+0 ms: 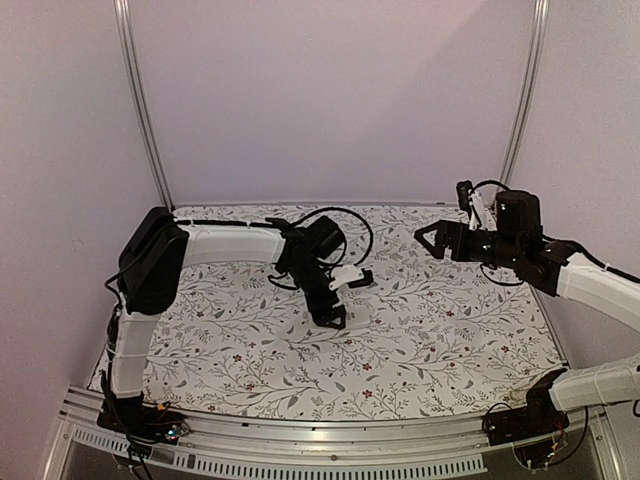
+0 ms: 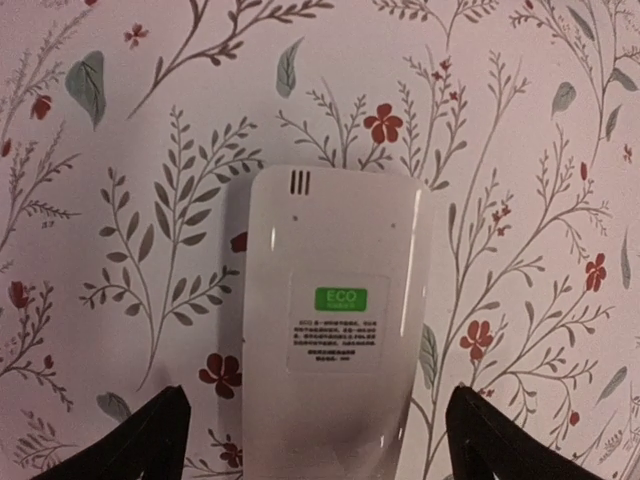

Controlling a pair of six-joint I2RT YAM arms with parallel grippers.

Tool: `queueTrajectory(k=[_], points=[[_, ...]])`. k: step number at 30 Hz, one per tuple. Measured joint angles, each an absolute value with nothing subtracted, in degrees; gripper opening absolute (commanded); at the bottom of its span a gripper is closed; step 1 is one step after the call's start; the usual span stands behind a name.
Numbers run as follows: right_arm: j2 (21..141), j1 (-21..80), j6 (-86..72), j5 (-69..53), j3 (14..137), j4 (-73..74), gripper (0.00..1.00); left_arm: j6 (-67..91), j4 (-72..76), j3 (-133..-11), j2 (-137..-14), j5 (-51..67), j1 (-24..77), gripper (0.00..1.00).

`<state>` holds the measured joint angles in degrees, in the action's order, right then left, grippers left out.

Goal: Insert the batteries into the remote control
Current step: Pick up the remote control from the center of the board, then pass from the left arm to the right

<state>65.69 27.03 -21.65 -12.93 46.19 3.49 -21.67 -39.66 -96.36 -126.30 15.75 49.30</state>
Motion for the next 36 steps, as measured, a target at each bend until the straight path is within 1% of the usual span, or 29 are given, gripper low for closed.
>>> queueTrajectory(k=[4,6,13,16,19,21,26,32,36], points=[[62.50,27.03,-21.78,-12.80,45.58,2.44,0.99,-23.18,-41.39,-96.99,-127.66,14.39,49.69,0.86],[61.95,27.03,-21.82,-12.82,45.58,1.58,0.99,-23.88,-42.11,-97.08,-128.11,13.39,49.98,0.81],[61.73,26.98,-21.80,-14.76,45.32,-0.75,0.99,-25.56,-42.92,-97.56,-128.64,10.98,50.78,0.52],[60.90,26.98,-21.80,-15.57,44.86,-1.65,0.99,-25.58,-42.76,-97.56,-128.60,11.00,50.81,0.44],[60.42,26.98,-21.78,-16.75,44.77,-2.28,0.99,-23.81,-41.45,-96.77,-128.14,11.90,50.48,0.43],[60.40,26.98,-21.63,-18.48,44.77,-2.96,0.99,-22.28,-38.98,-94.61,-126.85,14.50,50.02,0.43],[60.80,26.98,-20.29,-24.93,44.88,-3.62,0.99,-17.69,-32.67,-87.88,-118.67,23.49,47.59,0.43],[63.59,27.31,-20.14,-34.44,47.88,-4.82,0.98,-9.37,-17.23,-81.01,-105.69,38.46,44.60,0.43],[64.31,29.39,-20.27,-38.85,51.22,-5.50,0.98,-2.61,-5.10,-78.06,-101.51,46.94,44.40,0.43]])
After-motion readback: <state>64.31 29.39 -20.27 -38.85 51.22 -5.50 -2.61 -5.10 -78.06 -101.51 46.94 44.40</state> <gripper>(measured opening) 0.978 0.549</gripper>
